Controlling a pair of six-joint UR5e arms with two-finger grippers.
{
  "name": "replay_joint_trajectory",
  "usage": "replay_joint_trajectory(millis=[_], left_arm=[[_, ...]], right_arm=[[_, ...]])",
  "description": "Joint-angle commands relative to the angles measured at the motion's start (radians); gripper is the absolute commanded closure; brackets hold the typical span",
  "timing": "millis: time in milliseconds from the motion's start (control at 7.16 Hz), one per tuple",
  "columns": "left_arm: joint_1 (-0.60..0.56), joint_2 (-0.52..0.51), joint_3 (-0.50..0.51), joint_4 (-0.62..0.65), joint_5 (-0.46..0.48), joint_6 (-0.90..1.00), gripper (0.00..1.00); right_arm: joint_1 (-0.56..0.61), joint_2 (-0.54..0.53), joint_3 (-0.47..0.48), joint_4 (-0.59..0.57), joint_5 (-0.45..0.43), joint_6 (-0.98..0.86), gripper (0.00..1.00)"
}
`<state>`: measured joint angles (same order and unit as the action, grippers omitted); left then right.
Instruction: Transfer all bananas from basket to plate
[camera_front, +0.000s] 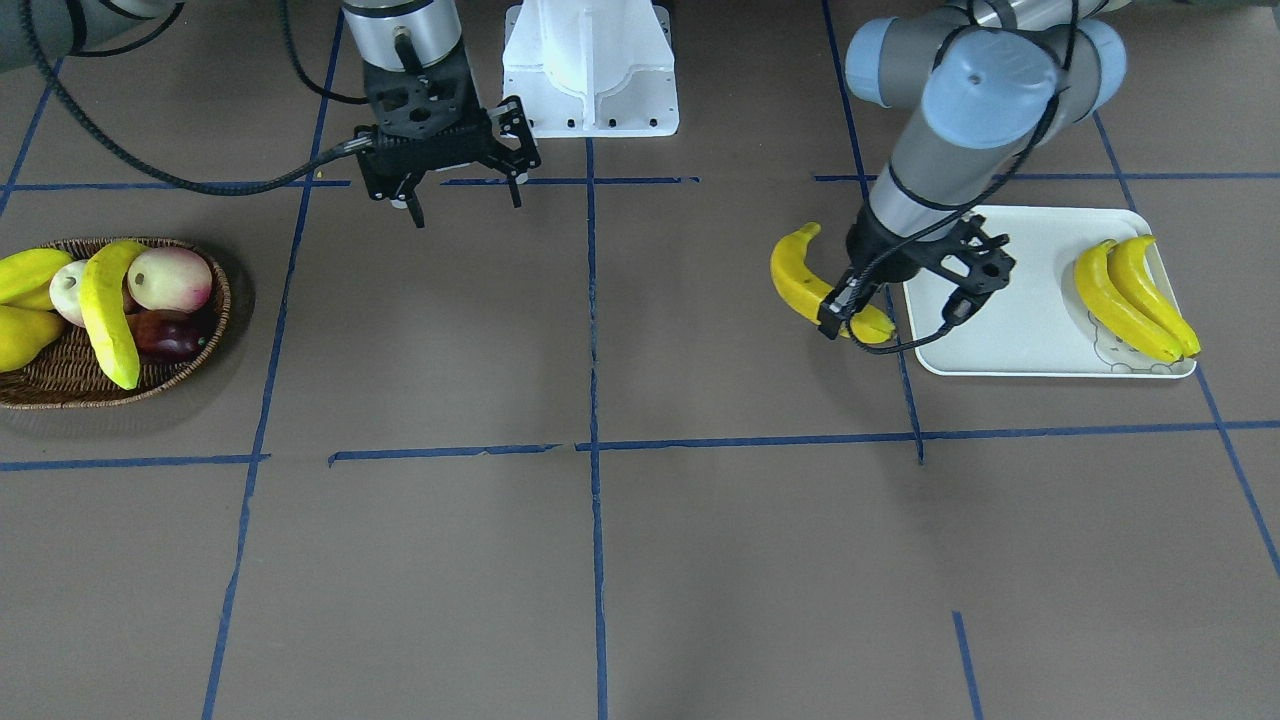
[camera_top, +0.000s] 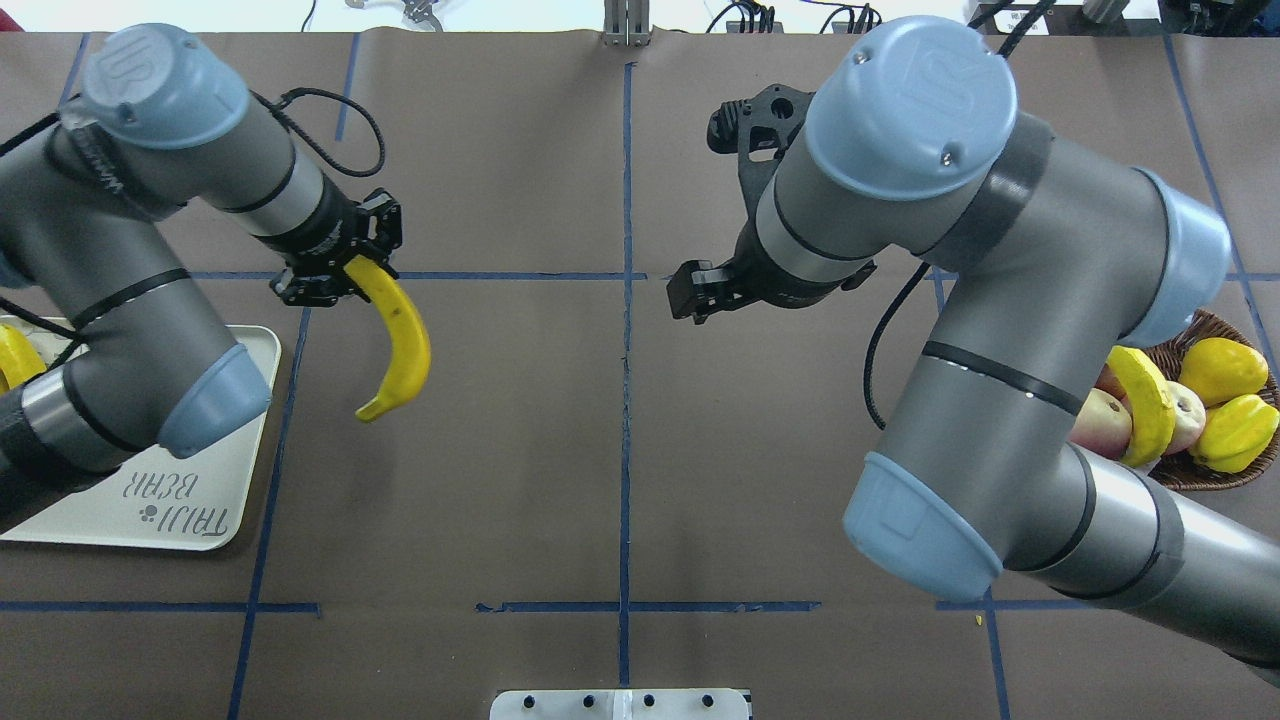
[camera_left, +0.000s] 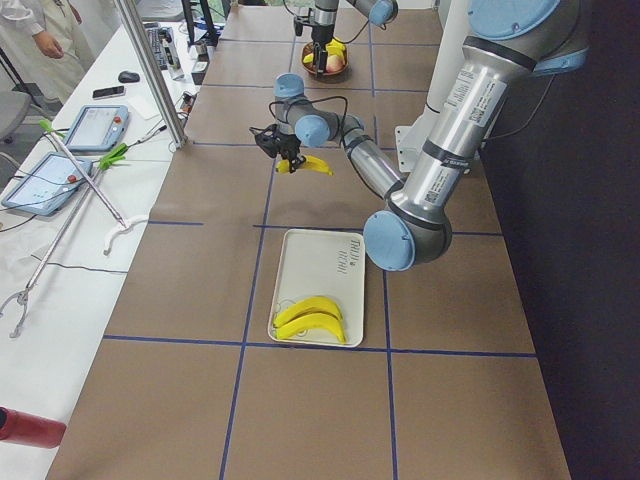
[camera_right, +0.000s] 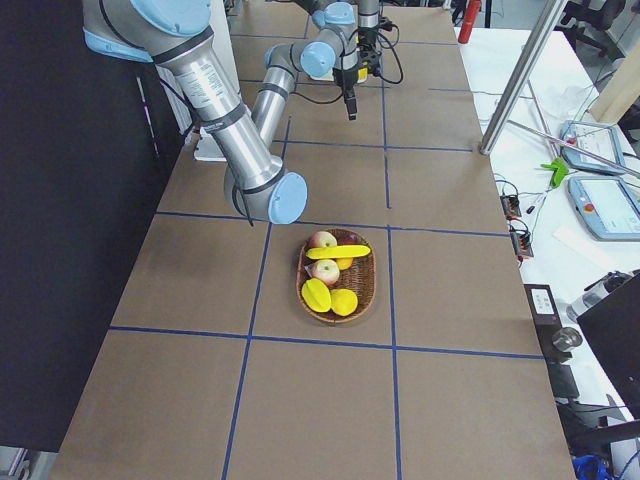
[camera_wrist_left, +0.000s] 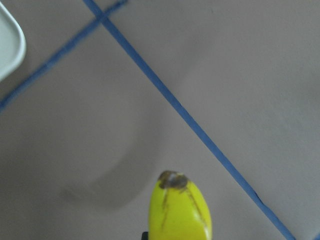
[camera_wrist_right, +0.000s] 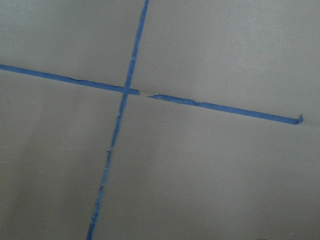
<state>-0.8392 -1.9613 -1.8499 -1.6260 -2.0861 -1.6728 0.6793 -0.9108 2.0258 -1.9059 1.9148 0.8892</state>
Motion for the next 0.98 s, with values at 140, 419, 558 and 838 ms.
replay_joint_trajectory(millis=[140, 419, 558, 838], left_arm=[[-0.084, 0.281, -0.084, -0.034, -0.005, 0.389, 1.00], [-0.131, 0.416, -0.051, -0.194, -0.006, 0.496, 1.00], [-0.145, 0.455, 0.006, -0.269, -0.006, 0.525, 1.00], [-0.197, 0.464, 0.140, -0.446, -0.006, 0.530, 0.64]], right_arm=[[0.167, -0.178, -0.004, -0.007, 0.073, -0.362, 0.00], [0.233, -0.262, -0.004, 0.005, 0.107, -0.487, 0.00], [0.262, -0.296, -0.002, 0.008, 0.128, -0.527, 0.00], [0.278, -0.324, -0.001, 0.008, 0.150, -0.559, 0.00]])
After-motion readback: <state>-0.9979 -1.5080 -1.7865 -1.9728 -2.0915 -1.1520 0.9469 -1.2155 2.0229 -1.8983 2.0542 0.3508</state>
